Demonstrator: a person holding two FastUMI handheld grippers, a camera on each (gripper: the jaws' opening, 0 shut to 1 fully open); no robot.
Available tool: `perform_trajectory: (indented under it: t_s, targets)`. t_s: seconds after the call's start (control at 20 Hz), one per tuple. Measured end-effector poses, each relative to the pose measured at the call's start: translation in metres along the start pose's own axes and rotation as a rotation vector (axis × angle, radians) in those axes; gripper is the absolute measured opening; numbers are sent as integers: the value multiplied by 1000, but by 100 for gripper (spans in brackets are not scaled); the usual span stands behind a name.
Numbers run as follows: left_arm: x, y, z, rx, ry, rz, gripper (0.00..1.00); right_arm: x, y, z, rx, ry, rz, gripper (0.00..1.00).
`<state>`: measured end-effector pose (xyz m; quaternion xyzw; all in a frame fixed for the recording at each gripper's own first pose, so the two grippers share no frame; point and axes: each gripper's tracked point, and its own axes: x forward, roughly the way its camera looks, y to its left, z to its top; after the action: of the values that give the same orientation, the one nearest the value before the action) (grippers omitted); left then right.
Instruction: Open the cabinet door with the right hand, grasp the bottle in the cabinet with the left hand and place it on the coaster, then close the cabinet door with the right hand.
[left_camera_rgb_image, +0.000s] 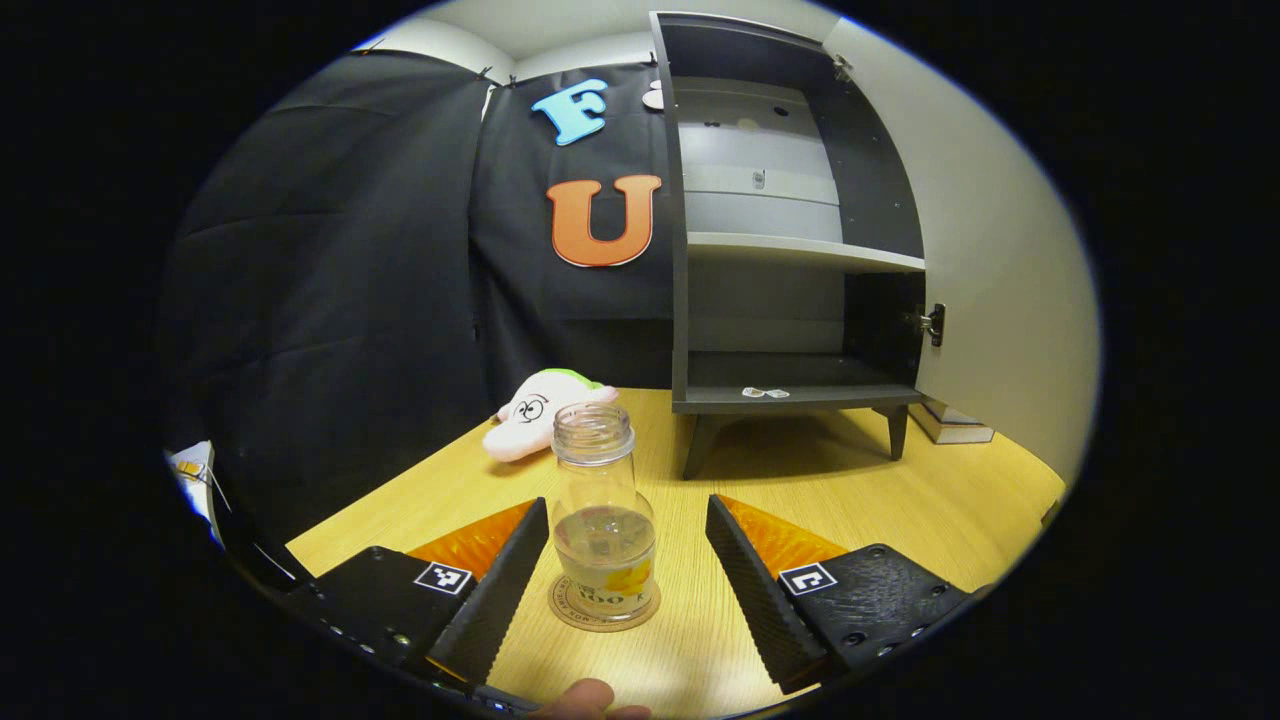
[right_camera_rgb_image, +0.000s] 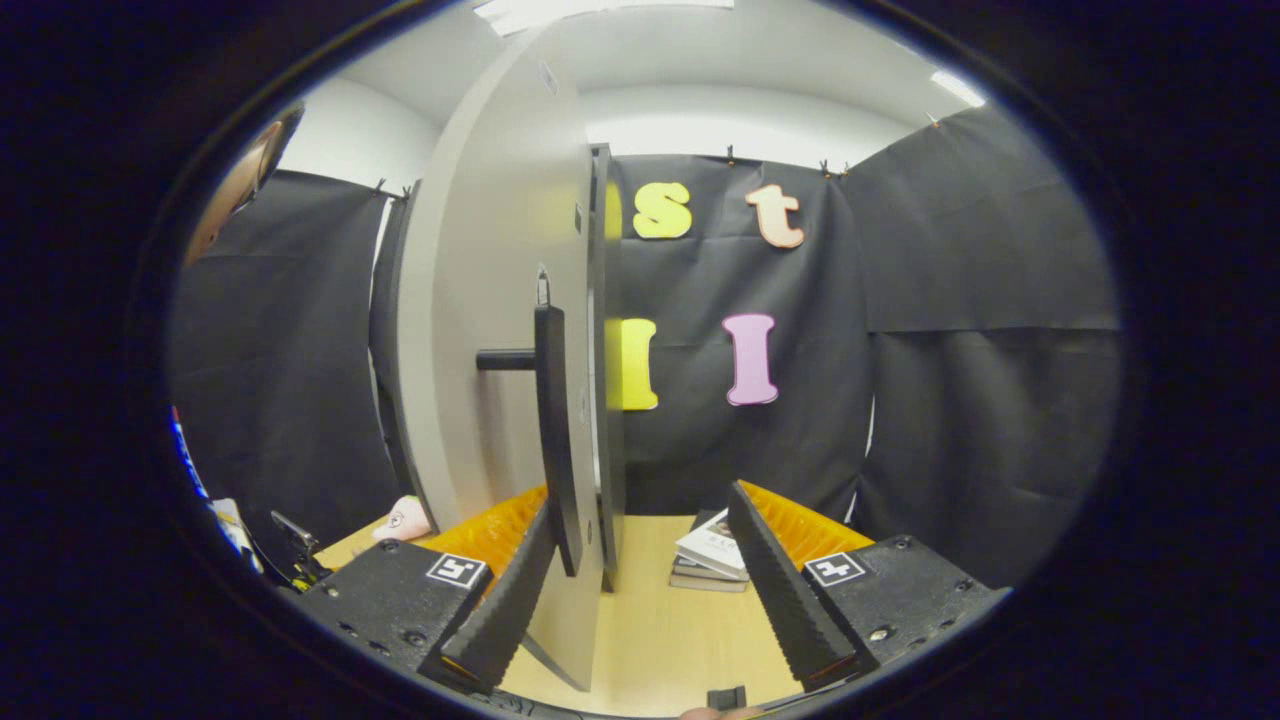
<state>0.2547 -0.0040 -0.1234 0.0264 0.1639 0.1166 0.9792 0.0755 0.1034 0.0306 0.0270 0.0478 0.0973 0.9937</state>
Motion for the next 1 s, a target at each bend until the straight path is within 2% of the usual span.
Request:
perform_trajectory:
  t_s: [0.2,0.35,0.4,0.5,0.6,0.7,0.75,0.85,0.95,1.0]
  targets:
    - [-11,15,16,38,-35,29,96,-21,-8,-41,18,123,-31,100]
    - [-14,21,38,54,-68,39,95,-31,-21,-51,44,112,-62,100]
    - [-15,11,47,36,-68,-1,95,-31,-23,-57,71,116,-53,100]
    - [-25,-4,83,28,-140,-46,95,-25,-22,-67,126,139,-2,100]
    - [-24,-22,124,31,-238,-107,95,-16,-28,-55,165,108,30,100]
    - [-18,-34,150,49,-288,-131,95,-1,-36,-39,191,63,63,100]
    - [-18,-44,155,52,-279,-159,95,4,-34,-30,208,43,98,100]
    - [-25,-62,154,46,-239,-232,95,15,-21,-11,235,19,227,100]
    - [-29,-76,161,20,-263,-273,95,15,-8,-5,245,41,369,100]
    - [-27,-82,160,8,-256,-281,96,15,-8,-2,238,49,409,100]
